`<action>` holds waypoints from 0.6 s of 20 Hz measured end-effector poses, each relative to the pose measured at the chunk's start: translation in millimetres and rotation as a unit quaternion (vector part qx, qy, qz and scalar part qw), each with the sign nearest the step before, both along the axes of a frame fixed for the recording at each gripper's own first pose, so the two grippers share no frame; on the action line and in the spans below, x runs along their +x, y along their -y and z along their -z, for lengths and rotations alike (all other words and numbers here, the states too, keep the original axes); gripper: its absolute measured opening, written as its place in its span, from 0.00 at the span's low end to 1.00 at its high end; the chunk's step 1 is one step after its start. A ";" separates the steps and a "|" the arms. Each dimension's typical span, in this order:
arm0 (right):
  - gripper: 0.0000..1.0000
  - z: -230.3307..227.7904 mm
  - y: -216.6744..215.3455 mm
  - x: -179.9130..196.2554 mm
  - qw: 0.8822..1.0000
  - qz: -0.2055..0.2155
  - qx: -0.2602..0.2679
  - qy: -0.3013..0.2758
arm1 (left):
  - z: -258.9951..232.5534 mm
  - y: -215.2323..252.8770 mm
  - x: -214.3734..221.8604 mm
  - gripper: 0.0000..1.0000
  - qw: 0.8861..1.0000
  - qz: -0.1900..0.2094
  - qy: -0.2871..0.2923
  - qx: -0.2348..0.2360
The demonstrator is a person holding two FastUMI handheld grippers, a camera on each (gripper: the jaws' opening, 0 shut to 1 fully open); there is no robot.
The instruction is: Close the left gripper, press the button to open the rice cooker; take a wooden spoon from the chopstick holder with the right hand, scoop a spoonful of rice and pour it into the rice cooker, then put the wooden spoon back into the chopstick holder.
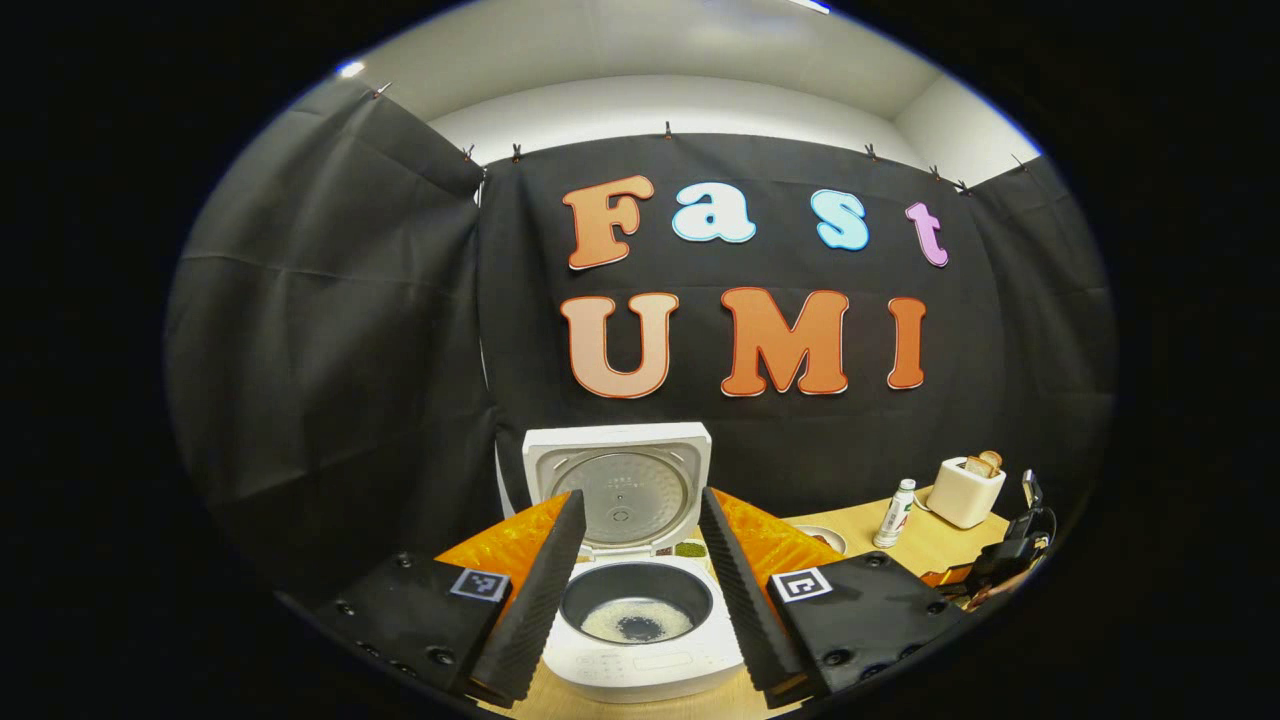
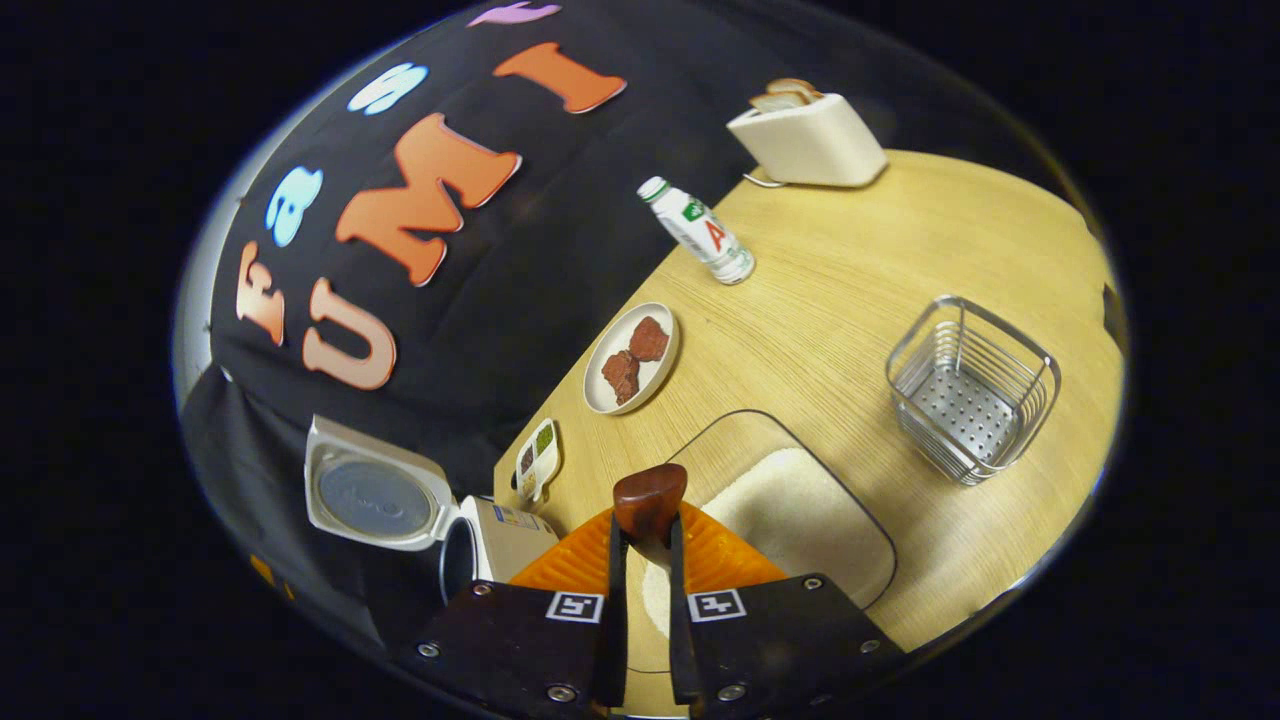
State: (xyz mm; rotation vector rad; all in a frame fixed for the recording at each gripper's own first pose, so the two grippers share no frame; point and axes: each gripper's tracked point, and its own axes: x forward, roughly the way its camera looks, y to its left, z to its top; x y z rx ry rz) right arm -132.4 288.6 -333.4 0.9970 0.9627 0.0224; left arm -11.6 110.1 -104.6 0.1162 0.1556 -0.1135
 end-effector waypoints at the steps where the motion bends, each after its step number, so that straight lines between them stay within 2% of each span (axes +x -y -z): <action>1: 0.17 0.0 6.0 -4.1 1.000 0.014 0.020 -0.009 | 0.8 3.9 0.9 0.80 1.000 0.004 0.000 0.000; 2: 0.12 -1.1 12.7 -2.6 0.999 0.030 0.041 -0.011 | 1.2 7.6 2.0 0.80 1.000 0.008 -0.001 0.001; 3: 0.17 -4.0 17.4 -4.5 0.998 0.038 0.055 -0.016 | 1.6 11.5 3.1 0.80 1.000 0.011 -0.001 0.001; 7: 0.17 -19.8 36.4 -1.5 0.991 0.070 0.112 -0.012 | 1.0 25.5 5.7 0.80 1.000 0.022 0.001 0.003; 12: 0.17 -42.2 54.8 13.7 0.974 0.119 0.193 -0.013 | -0.5 39.2 5.2 0.80 1.000 0.029 0.005 0.004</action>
